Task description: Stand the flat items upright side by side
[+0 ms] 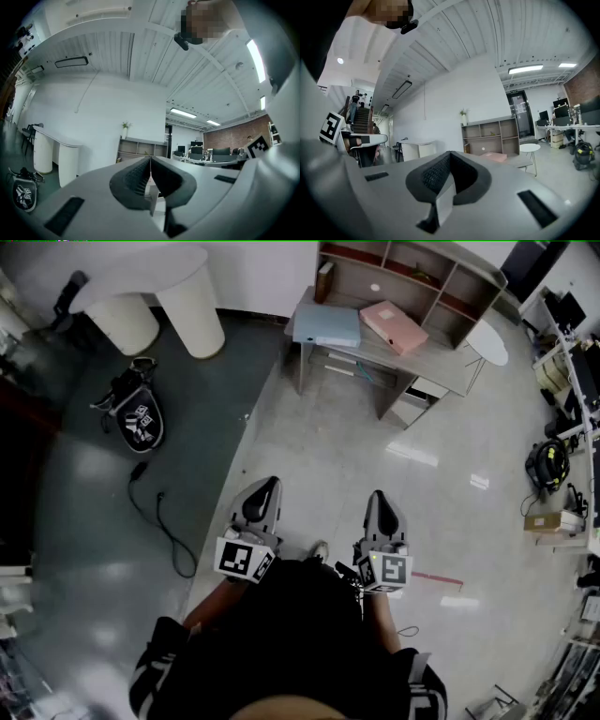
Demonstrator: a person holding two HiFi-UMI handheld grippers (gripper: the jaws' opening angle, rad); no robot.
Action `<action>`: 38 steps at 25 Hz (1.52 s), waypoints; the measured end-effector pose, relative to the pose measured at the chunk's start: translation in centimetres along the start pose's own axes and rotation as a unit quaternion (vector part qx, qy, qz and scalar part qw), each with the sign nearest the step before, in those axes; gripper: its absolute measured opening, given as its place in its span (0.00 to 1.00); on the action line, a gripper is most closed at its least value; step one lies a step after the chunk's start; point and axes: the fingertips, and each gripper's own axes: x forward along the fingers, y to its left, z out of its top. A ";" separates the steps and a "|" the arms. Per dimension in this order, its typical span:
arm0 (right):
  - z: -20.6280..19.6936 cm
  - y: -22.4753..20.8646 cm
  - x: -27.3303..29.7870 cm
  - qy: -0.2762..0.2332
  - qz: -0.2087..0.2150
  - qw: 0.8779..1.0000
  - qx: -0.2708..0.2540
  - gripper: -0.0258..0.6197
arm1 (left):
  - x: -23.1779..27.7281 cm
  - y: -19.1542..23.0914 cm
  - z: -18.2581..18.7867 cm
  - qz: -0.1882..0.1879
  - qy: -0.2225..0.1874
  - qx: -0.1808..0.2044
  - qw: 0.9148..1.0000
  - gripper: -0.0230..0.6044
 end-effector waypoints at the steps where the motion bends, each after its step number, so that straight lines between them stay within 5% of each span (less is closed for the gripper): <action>1: 0.1 0.0 0.1 -0.003 0.001 1.000 -0.001 0.07 | 0.1 0.1 0.0 0.002 0.000 0.000 1.000 0.08; 24: 0.8 -2.9 0.1 -0.040 0.026 0.999 0.027 0.07 | 2.5 -2.9 -1.6 0.009 0.009 0.003 1.000 0.08; 25: 0.9 -3.3 0.1 -0.039 0.026 0.998 0.032 0.09 | 2.8 -3.3 -1.7 0.009 0.010 0.001 1.000 0.08; 27: 0.9 -4.3 0.0 -0.035 0.028 0.998 0.038 0.30 | 3.4 -4.1 -2.1 0.016 0.012 -0.003 1.000 0.08; 31: 0.1 -6.7 -0.4 -0.028 0.037 0.998 0.029 0.35 | 4.5 -5.5 -2.8 0.033 0.011 -0.007 0.999 0.09; 33: 0.0 -8.0 -0.3 -0.027 0.039 0.999 0.025 0.35 | 5.2 -6.4 -3.2 0.028 0.013 -0.009 0.999 0.15; 35: 0.2 -9.0 0.0 -0.029 0.044 0.998 0.023 0.36 | 6.0 -7.2 -3.6 0.020 0.017 -0.014 1.000 0.34; 38: 0.1 -10.0 0.7 -0.031 0.052 0.998 0.024 0.36 | 6.8 -7.7 -4.5 0.020 0.033 -0.017 0.999 0.36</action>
